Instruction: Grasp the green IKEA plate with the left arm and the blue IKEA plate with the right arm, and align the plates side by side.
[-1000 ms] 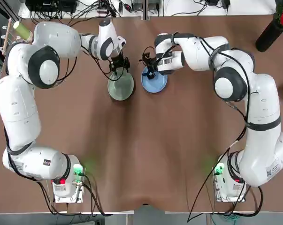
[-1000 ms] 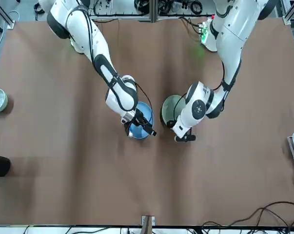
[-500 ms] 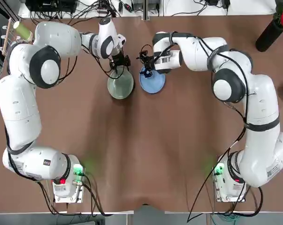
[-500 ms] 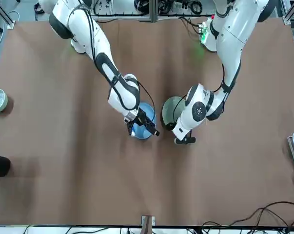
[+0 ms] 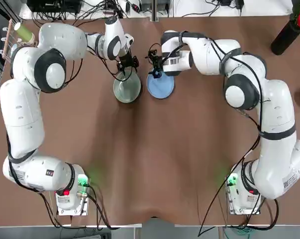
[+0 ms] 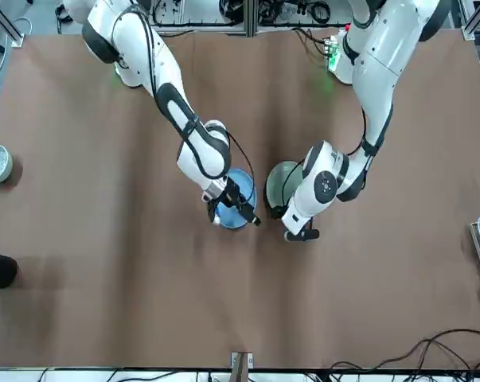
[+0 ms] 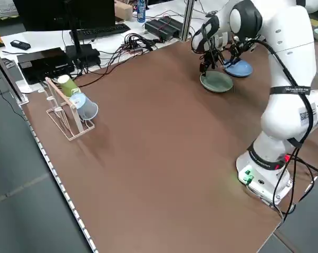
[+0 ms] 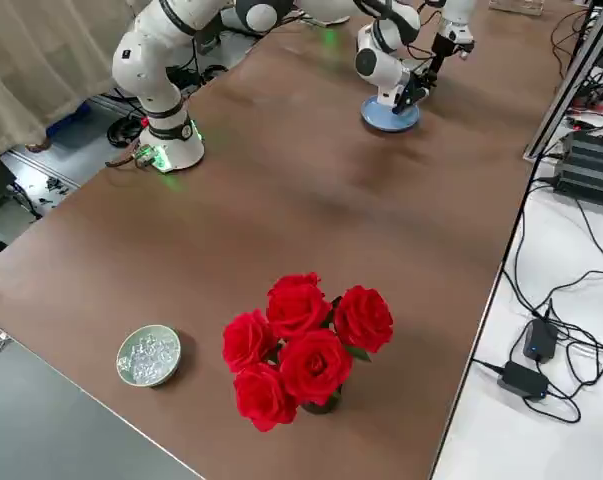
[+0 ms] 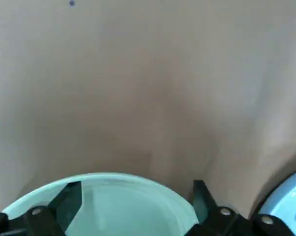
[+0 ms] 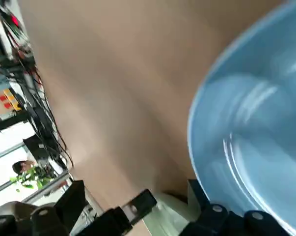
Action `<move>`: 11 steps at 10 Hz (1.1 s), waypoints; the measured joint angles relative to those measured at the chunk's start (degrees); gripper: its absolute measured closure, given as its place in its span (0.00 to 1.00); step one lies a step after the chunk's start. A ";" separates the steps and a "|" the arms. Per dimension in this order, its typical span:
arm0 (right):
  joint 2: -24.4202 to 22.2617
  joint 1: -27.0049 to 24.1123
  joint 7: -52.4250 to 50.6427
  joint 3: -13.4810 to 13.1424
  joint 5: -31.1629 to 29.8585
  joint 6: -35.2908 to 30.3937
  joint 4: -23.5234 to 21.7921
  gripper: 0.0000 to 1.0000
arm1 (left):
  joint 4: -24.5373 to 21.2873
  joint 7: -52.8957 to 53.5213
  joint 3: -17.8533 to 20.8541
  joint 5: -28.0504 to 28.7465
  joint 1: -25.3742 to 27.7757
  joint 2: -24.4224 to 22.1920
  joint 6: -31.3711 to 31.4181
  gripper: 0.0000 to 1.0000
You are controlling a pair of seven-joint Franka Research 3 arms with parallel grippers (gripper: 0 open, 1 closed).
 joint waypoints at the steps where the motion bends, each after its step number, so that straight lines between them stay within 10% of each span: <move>1: -0.97 -0.01 -0.13 -0.25 -0.23 1.03 -0.27 0.07 | 0.77 0.00 0.01 0.00 -0.01 0.48 0.00 0.00; 11: -16.80 -1.21 -5.31 -10.11 -13.88 2.09 -18.10 0.06 | 3.66 0.00 0.04 0.00 -0.47 1.99 0.00 0.00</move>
